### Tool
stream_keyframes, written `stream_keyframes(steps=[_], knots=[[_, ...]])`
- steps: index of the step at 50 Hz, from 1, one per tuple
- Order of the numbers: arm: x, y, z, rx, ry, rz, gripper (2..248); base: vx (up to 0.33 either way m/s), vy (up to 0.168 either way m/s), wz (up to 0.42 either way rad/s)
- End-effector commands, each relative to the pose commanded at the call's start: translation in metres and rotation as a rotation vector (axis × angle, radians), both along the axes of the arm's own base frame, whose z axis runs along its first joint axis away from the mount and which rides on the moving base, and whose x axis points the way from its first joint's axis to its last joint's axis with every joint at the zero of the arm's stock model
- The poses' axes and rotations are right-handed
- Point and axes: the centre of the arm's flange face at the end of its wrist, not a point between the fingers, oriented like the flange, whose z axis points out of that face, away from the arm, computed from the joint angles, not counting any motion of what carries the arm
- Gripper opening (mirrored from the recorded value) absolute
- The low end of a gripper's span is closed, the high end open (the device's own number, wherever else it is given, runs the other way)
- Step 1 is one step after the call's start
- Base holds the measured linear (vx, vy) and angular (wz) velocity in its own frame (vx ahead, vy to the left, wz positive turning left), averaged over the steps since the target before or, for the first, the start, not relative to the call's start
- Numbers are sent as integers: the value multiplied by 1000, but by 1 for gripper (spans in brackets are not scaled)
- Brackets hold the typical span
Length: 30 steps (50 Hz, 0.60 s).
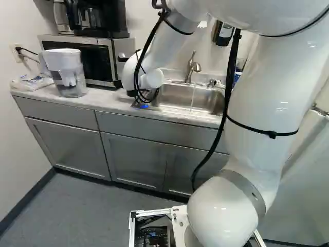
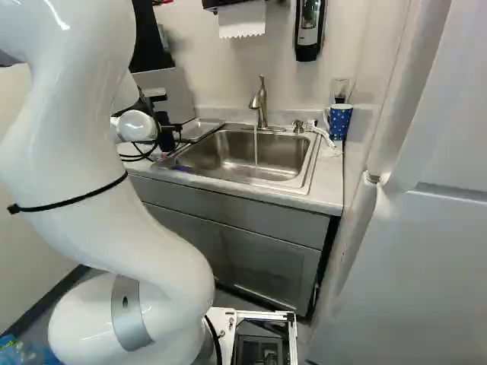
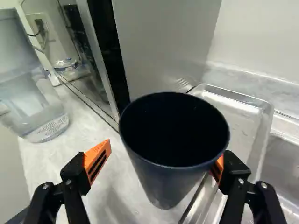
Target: Rinse the cup and place it in the tray
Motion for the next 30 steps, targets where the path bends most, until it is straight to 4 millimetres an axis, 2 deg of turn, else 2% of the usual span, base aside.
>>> stream_keyframes(steps=[30], knots=[[-25,-14,3,9,-19,-4,247,0,0,0]])
